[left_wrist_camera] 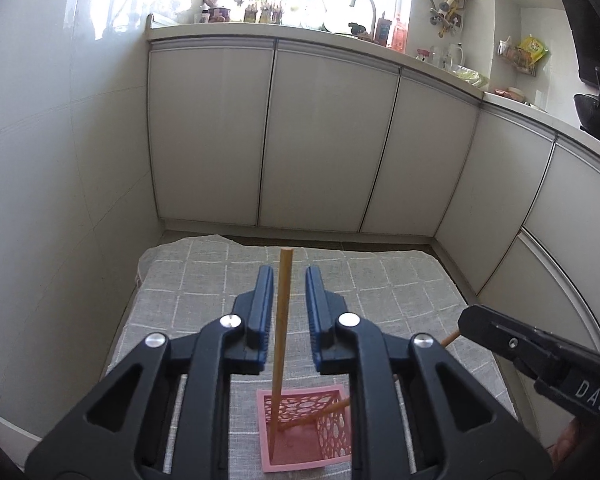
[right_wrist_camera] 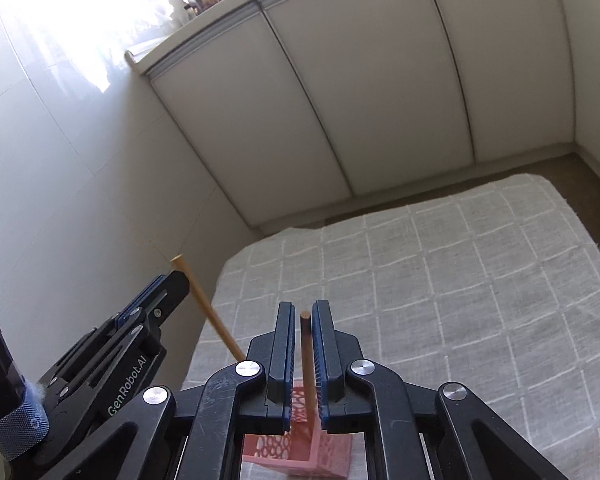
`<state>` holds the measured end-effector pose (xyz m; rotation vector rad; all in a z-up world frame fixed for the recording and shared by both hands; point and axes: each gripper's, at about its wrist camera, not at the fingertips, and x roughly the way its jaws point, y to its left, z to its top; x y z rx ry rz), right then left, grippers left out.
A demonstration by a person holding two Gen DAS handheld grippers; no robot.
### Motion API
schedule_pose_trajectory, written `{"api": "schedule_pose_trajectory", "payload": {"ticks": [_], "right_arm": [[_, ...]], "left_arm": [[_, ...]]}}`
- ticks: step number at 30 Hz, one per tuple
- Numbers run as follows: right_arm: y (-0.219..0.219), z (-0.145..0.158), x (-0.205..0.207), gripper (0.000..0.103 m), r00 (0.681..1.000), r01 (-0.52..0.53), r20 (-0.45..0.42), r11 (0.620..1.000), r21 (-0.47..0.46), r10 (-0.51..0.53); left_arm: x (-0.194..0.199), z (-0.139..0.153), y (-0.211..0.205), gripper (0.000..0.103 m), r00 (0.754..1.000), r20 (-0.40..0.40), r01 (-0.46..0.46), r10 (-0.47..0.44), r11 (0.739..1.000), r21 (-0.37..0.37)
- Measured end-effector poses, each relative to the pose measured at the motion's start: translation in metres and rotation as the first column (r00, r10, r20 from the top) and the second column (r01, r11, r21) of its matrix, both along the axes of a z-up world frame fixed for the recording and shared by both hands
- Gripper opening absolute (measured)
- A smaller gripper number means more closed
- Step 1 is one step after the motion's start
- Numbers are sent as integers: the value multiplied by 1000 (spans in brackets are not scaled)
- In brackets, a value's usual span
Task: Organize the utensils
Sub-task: 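Lift the chopstick in the left tool over the pink basket while the right tool carries its chopstick there, then open the left tool to drop its chopstick into the basket while the right tool opens too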
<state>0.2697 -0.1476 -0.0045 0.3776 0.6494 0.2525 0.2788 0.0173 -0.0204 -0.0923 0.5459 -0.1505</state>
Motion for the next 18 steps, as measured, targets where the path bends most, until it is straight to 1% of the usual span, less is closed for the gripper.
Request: {"api": "schedule_pose_trajectory", "payload": {"ticks": [1, 2, 3, 4, 7, 8, 9, 10, 11, 12, 14, 16, 17, 18], "right_arm": [[-1, 2, -2, 18, 1000, 0, 3, 1000, -2, 0], [-1, 4, -4, 22, 1000, 3, 6, 1000, -2, -3], [-3, 7, -7, 29, 1000, 7, 10, 1000, -1, -7], [-4, 10, -10, 32, 1000, 9, 12, 1000, -1, -9], [-11, 18, -23, 35, 1000, 20, 15, 1000, -11, -20], [-14, 20, -29, 36, 1000, 25, 16, 1000, -15, -25], [-17, 23, -35, 40, 999, 31, 17, 999, -18, -31], [-20, 25, -42, 43, 999, 38, 15, 999, -24, -37], [-23, 27, -48, 46, 999, 45, 10, 998, -33, -44], [-27, 28, -54, 50, 999, 52, 3, 998, -44, -52], [-35, 29, -66, 56, 998, 64, -15, 996, -66, -65], [-43, 28, -78, 62, 996, 76, -41, 994, -83, -80], [-47, 27, -83, 64, 995, 81, -53, 993, -87, -85], [-51, 26, -89, 67, 994, 84, -64, 992, -90, -90]], "left_arm": [[-3, 2, 1, 27, 1000, -3, -1, 1, 1000, -1], [-1, 3, 3, 32, 1000, -7, -3, 3, 1000, -2], [-4, 5, 4, 35, 1000, -10, -7, 7, 1000, 0], [-5, 6, 5, 39, 1000, -12, -10, 10, 1000, 0], [-17, 10, 10, 48, 999, -26, -20, 21, 1000, 9], [-23, 11, 12, 52, 999, -31, -23, 23, 1000, 9], [-28, 12, 13, 58, 999, -40, -26, 27, 1000, 13], [-35, 13, 14, 60, 998, -49, -27, 28, 999, 18], [-38, 14, 15, 64, 998, -57, -26, 28, 999, 23], [-44, 15, 15, 70, 997, -72, -20, 22, 999, 32], [-53, 16, 15, 77, 995, -97, -14, 19, 999, 52], [-65, 18, 15, 80, 994, -109, -10, 19, 997, 81], [-70, 19, 14, 82, 993, -118, -9, 20, 996, 90], [-76, 20, 14, 85, 992, -128, -8, 21, 995, 97]]}}
